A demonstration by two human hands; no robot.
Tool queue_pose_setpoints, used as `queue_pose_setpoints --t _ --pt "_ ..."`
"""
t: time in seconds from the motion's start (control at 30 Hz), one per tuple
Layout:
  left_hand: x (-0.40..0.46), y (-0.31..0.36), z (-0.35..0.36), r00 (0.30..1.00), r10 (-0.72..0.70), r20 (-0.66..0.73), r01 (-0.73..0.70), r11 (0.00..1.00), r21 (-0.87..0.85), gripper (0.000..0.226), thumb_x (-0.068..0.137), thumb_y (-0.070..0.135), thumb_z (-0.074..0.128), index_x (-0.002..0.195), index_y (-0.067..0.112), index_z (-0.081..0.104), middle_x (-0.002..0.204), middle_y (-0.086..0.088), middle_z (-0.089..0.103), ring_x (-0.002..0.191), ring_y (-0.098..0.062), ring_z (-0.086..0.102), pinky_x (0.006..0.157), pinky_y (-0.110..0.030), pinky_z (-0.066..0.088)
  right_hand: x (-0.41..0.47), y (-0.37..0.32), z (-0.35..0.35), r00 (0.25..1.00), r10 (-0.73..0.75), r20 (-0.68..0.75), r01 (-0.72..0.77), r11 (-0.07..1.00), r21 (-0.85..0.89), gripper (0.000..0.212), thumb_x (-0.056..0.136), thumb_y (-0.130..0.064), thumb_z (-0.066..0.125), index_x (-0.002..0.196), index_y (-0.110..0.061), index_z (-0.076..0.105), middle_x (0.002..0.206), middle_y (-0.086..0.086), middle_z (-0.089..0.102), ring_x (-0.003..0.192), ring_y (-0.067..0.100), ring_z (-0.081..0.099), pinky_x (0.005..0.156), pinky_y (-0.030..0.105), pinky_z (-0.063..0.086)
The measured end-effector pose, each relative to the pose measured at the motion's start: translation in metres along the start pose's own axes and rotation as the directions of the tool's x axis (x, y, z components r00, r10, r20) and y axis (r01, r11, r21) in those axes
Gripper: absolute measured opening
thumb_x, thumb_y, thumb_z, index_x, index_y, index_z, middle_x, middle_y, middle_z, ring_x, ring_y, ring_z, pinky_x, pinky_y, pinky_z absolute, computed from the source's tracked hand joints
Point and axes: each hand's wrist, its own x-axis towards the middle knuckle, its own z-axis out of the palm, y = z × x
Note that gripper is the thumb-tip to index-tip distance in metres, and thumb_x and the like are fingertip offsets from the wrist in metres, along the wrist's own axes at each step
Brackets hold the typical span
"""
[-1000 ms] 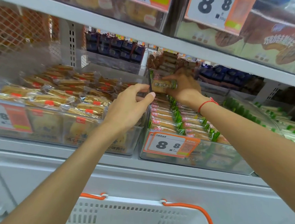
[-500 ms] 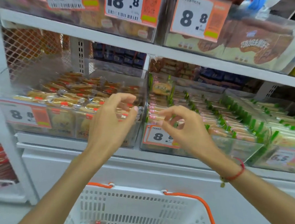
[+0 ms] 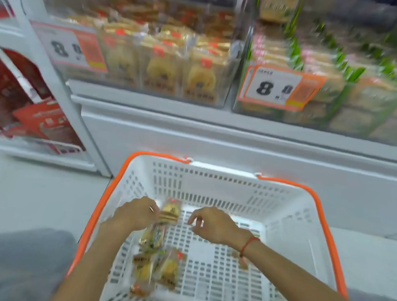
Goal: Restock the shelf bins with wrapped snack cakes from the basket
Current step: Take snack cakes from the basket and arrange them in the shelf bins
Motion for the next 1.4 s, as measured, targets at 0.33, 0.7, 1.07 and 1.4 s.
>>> queue_pose_setpoints --t 0.33,0.7,1.07,1.4 --pt "0.001 -0.041 0.112 0.937 -0.066 0.342 0.069 0.998 0.003 0.026 0.086 0.035 0.068 0.096 0.039 0.045 0.09 0.012 0.049 0.091 -0.013 0.049 0.081 -0.022 0.04 0.022 0.008 0.138 0.974 0.042 0.221 -0.07 0.99 0.123 0.079 0.091 -0.014 0.06 0.153 -0.016 0.011 0.144 0.013 0.042 0.124 0.032 0.046 0.096 0.042 0.045" --pt "0.006 -0.023 0.11 0.924 0.088 0.372 -0.016 0.981 -0.193 0.021 0.096 0.019 0.057 0.115 0.015 0.063 0.114 -0.001 0.058 0.097 -0.013 0.055 0.069 -0.01 0.041 0.016 0.035 0.106 0.977 0.029 0.212 -0.09 0.956 0.28 0.033 0.093 -0.025 0.06 0.066 -0.008 0.057 0.064 0.003 0.047 0.058 0.012 0.041 0.059 0.022 0.036" --pt "-0.021 0.044 -0.009 0.956 0.292 0.023 -0.21 0.737 -0.643 0.025 0.092 0.026 0.062 0.117 0.021 0.061 0.115 0.001 0.066 0.107 -0.008 0.062 0.081 -0.012 0.05 -0.033 0.006 -0.064 0.994 -0.007 -0.111 0.056 0.894 0.445 0.02 0.09 -0.026 0.065 0.106 -0.018 0.059 0.104 0.006 0.068 0.095 0.02 0.065 0.084 0.035 0.05" --pt "-0.092 0.097 -0.115 0.723 0.325 -0.609 -0.687 0.249 -0.683 0.035 0.085 0.03 0.057 0.118 0.024 0.064 0.114 0.004 0.07 0.105 -0.009 0.065 0.074 -0.013 0.052 -0.092 -0.1 -0.185 0.673 -0.138 -0.727 0.502 0.807 0.312 0.042 0.072 -0.02 0.082 0.107 -0.036 0.063 0.104 -0.02 0.067 0.098 -0.003 0.062 0.075 0.016 0.051"
